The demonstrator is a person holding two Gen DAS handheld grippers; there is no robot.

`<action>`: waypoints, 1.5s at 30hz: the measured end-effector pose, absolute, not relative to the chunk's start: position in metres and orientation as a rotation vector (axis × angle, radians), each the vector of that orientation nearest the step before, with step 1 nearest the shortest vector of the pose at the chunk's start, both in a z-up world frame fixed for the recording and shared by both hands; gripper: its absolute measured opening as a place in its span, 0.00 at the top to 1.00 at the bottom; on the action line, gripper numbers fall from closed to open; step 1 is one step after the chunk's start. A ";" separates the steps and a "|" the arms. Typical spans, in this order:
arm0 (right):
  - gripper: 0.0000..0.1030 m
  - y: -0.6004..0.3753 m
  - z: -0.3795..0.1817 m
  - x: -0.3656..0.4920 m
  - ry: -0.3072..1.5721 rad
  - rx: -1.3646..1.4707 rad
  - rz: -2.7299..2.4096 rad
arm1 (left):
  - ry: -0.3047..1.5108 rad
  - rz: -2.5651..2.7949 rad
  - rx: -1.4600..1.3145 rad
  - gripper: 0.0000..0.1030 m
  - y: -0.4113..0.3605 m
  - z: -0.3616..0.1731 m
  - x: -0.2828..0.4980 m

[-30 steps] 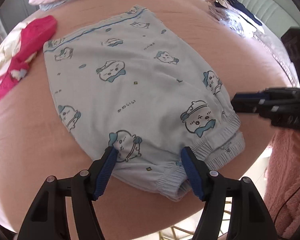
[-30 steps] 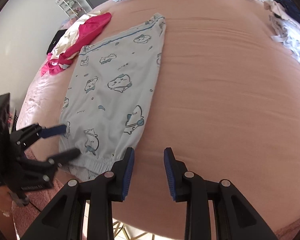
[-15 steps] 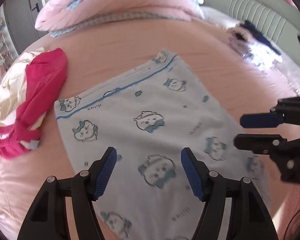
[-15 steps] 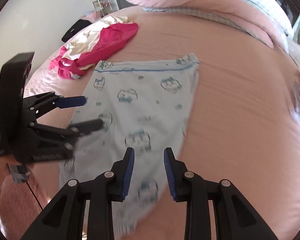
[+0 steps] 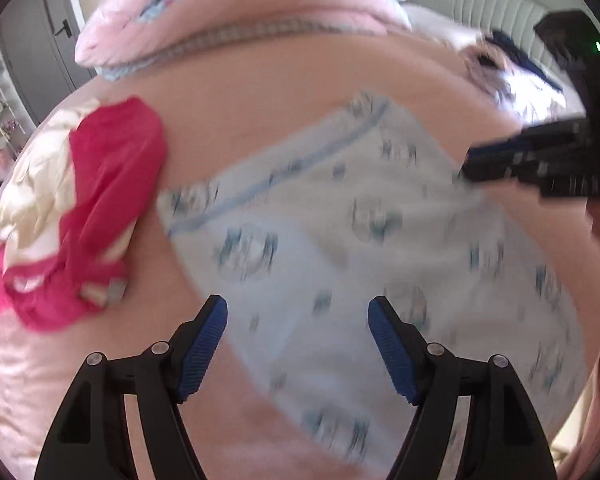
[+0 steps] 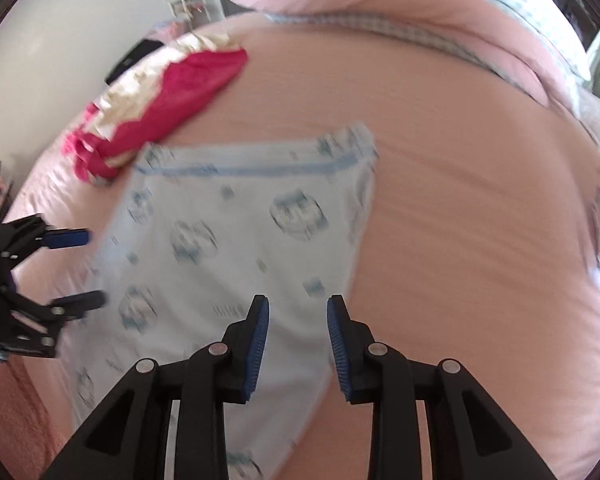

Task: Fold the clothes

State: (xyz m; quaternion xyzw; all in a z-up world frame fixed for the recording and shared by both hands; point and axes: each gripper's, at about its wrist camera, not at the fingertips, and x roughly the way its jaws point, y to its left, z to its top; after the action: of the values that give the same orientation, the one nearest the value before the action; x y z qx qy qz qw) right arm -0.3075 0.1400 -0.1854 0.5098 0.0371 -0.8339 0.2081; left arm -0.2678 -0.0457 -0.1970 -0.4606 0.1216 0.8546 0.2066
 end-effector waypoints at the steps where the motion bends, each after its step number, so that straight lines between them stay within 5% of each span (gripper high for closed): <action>1: 0.71 0.133 -0.188 -0.315 0.095 1.415 -2.305 | 0.298 2.387 -1.263 0.30 -0.040 -0.198 -0.279; 9: 0.74 0.131 -0.219 -0.366 0.099 1.488 -2.329 | 0.458 2.347 -1.391 0.27 -0.041 -0.227 -0.299; 12: 0.85 0.156 -0.219 -0.380 -0.020 1.509 -2.309 | 0.529 2.266 -1.442 0.20 -0.066 -0.225 -0.289; 19: 0.77 0.146 -0.194 -0.379 0.012 1.414 -2.375 | 0.245 2.306 -1.367 0.22 -0.073 -0.197 -0.327; 23: 0.78 0.119 -0.224 -0.399 0.147 1.531 -2.347 | 0.288 2.308 -1.452 0.30 -0.053 -0.227 -0.357; 27: 0.82 0.132 -0.211 -0.417 0.018 1.503 -2.443 | 0.276 2.405 -1.413 0.32 -0.061 -0.210 -0.373; 32: 0.78 0.131 -0.187 -0.390 0.030 1.454 -2.409 | 0.210 2.399 -1.339 0.32 -0.055 -0.189 -0.339; 40: 0.77 0.123 -0.219 -0.260 0.215 1.502 -2.263 | 0.647 2.248 -1.295 0.31 0.001 -0.219 -0.229; 45: 0.75 0.142 -0.214 -0.202 0.266 1.514 -2.292 | 0.481 2.146 -1.554 0.31 -0.038 -0.204 -0.229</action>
State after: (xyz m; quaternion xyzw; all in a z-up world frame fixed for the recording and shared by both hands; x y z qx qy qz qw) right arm -0.2017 0.1419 -0.2143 0.5387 0.0945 -0.8153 0.1899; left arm -0.2288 -0.0378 -0.2044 -0.5626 0.1741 0.7769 0.2227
